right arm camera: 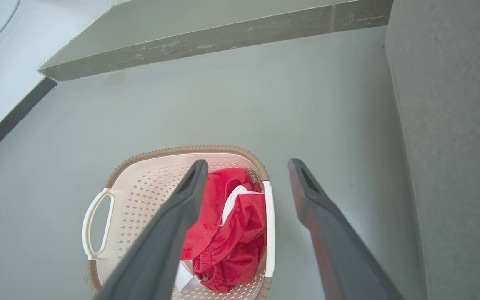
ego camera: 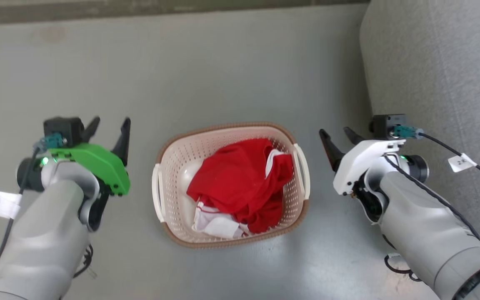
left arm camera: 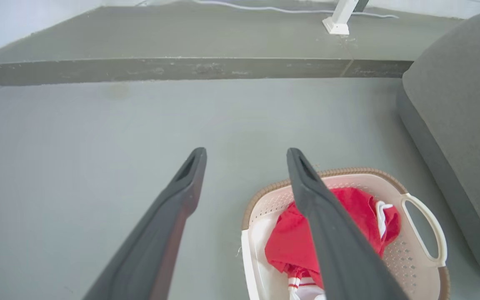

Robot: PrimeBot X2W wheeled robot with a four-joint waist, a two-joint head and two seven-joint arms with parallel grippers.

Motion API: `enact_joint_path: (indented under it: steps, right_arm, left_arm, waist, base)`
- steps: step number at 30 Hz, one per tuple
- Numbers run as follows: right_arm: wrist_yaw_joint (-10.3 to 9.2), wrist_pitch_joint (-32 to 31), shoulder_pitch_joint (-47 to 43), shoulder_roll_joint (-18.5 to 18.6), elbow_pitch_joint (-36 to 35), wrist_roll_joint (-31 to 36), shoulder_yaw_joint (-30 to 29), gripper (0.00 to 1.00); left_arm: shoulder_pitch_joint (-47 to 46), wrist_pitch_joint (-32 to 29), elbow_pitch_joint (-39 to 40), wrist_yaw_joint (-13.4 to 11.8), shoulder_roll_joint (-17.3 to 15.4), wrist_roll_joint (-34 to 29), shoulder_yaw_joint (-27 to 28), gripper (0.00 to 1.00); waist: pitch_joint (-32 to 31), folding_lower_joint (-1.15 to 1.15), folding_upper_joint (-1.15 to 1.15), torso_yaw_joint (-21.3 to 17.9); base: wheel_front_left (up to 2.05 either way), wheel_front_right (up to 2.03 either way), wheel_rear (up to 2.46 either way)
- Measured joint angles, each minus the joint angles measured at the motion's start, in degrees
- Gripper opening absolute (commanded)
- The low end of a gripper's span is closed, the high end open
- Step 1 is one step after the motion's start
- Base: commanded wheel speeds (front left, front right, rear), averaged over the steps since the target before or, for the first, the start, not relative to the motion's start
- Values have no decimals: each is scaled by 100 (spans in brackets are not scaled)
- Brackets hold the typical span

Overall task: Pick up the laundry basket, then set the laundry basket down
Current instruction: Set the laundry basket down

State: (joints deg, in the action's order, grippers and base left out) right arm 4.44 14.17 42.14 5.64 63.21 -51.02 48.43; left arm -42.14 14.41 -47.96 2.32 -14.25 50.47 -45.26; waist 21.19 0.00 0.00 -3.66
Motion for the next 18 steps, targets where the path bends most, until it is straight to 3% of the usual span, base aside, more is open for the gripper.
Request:
enact_joint_path:
  steps: [5, 13, 18]
  right_arm:
    - [-109, 1, -42, 53, -182, 62, -85, 100]
    - [-467, 1, -39, 268, -1082, 337, -506, 100]
    - [-822, 10, -60, 424, -1746, 594, -937, 100]
  left_arm:
    - [8, 1, 430, -151, -78, -209, 250, 100]
    - [335, 1, 1255, -590, -290, -597, 634, 100]
    - [638, 1, 1782, -744, -393, -837, 837, 100]
  waist:
    - [-200, 0, 0, -4]
    - [-499, 0, 0, -5]
    - [-637, 0, 0, -24]
  base:
    - [0, 0, 0]
    - [0, 0, 0]
    - [0, 0, 0]
